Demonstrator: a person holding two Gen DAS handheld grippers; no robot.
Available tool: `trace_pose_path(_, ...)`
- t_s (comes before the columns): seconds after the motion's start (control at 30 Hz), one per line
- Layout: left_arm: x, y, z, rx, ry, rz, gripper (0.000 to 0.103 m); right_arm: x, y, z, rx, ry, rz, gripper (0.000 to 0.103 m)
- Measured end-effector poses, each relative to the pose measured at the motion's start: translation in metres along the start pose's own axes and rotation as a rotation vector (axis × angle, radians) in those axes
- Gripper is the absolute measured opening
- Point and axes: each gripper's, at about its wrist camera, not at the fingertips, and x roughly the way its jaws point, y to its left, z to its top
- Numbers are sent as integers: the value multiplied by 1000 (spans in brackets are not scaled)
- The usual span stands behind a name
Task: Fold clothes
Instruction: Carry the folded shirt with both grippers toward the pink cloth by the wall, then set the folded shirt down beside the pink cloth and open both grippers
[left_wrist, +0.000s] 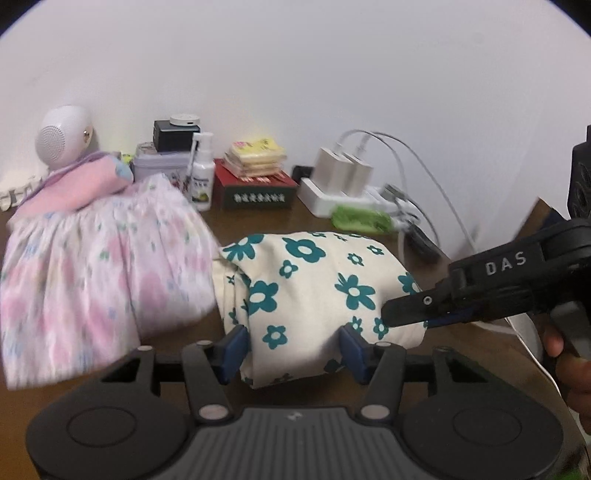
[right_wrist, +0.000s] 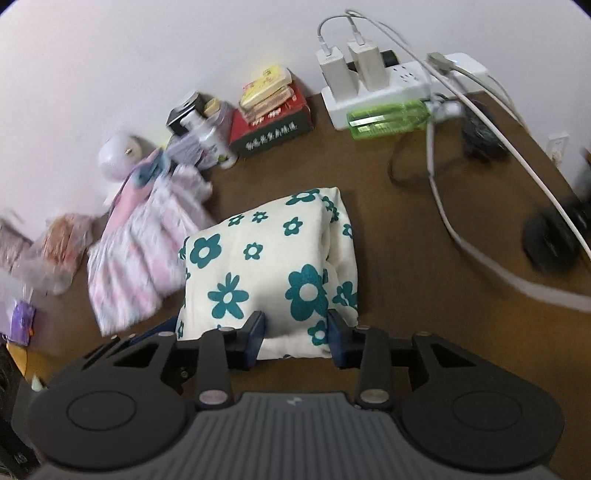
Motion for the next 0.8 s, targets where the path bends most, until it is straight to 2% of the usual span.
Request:
trace_pose_path(0.1, 20, 14, 18, -18, -8, 14, 54, 20, 3, 26, -11, 0, -6, 36)
trace_pose_path(0.27, 42, 22, 37, -17, -10, 40, 49, 48, 9, 61, -30, -15, -19, 36)
trace_pose_path(0.47, 42, 24, 37, -28, -9, 40, 49, 54, 12, 71, -56, -34, -39, 37)
trace_pose_path(0.53, 29, 25, 32, -38, -7, 37, 49, 43, 10, 68, -42, -56, -26, 39)
trace_pose_path(0.63, -14, 18, 22, -37, -30, 14, 49, 5, 17, 58, -51, -77, -2, 39)
trace_pose_path(0.8, -123, -9, -2, -32, -147, -26, 53, -92, 51, 13, -123, -144, 32, 44)
